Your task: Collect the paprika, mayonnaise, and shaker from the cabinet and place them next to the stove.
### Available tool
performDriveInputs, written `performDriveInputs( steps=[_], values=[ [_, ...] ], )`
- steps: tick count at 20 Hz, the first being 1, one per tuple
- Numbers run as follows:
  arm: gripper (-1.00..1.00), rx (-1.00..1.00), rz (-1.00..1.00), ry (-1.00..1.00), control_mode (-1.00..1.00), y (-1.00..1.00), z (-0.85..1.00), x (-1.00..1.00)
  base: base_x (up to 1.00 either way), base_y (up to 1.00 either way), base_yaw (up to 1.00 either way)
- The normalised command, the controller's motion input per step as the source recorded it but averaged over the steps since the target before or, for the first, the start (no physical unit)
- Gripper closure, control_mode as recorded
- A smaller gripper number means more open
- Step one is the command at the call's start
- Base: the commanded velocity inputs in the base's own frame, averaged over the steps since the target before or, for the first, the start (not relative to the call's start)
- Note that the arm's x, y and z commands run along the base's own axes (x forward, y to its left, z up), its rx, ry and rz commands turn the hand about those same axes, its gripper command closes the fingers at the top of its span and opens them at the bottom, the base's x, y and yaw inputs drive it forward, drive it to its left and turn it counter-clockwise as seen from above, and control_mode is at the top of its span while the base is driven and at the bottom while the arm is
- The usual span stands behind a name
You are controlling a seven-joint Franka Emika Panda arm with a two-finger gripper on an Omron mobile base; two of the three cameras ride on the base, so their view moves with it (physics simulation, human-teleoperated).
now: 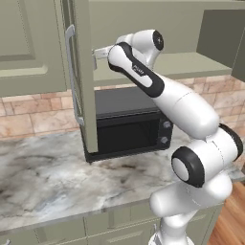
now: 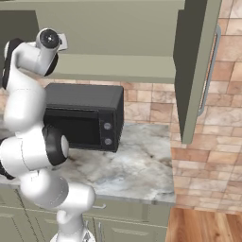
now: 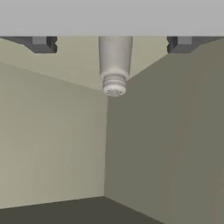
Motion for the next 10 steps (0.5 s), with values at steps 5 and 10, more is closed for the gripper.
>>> performDriveInputs(
  steps=[5,10],
  values=[
    [-1.00,0.00,0.00,0.08,-1.00,0.09,0.00,0.26,0.00,0.00,0.00],
    [-1.00,0.00,0.00,0.10,-1.00,0.11,0.00,0.20,0.00,0.00,0.00]
  ],
)
